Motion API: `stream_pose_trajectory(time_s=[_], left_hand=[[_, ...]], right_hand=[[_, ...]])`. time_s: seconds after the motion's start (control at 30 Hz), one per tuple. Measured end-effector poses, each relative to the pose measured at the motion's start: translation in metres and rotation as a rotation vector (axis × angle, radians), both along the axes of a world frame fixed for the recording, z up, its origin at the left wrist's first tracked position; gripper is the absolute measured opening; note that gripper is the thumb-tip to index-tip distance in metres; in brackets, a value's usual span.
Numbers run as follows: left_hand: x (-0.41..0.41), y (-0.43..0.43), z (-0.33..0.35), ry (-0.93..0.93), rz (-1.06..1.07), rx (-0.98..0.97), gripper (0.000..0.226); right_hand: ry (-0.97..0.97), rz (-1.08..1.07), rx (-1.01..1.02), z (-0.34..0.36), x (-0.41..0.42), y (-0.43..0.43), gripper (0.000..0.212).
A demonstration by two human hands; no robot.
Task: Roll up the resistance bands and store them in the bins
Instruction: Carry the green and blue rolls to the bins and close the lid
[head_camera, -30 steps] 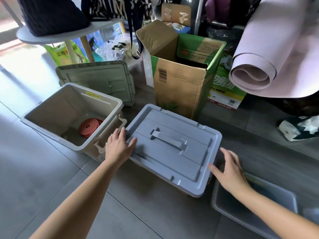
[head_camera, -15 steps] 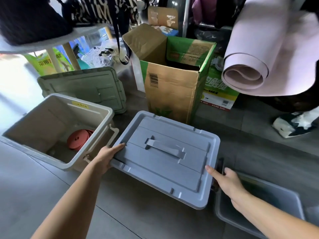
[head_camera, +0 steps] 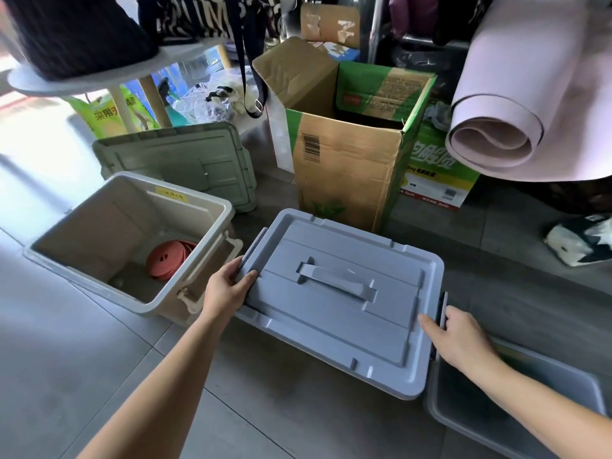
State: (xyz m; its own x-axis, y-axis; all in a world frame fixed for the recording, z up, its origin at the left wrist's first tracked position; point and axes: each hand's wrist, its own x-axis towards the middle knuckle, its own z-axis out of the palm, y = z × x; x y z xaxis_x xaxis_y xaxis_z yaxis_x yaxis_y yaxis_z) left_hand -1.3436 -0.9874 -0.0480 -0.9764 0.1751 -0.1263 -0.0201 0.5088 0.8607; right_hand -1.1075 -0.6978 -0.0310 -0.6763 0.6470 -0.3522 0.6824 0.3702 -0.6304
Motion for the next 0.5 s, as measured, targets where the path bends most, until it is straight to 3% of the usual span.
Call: stream_pose_trajectory(time_s=[0.3, 0.4, 0.5], left_hand=[[0.004, 0.005, 0.002, 0.204, -0.024, -0.262, 0.036], [-0.003, 0.005, 0.010, 0.241, -0.164, -0.532, 0.017], [-0.006, 0.016, 0.033, 0.091, -0.285, -0.829, 0.010]], right_hand=[[-0.075, 0.126, 0.251, 0.004, -0.001, 0.006, 0.034], [-0.119, 0.215, 0.303, 0.008, 0.000, 0.007, 0.037], [-0.313, 0.406, 0.260, 0.026, -0.002, 0.019, 0.037]])
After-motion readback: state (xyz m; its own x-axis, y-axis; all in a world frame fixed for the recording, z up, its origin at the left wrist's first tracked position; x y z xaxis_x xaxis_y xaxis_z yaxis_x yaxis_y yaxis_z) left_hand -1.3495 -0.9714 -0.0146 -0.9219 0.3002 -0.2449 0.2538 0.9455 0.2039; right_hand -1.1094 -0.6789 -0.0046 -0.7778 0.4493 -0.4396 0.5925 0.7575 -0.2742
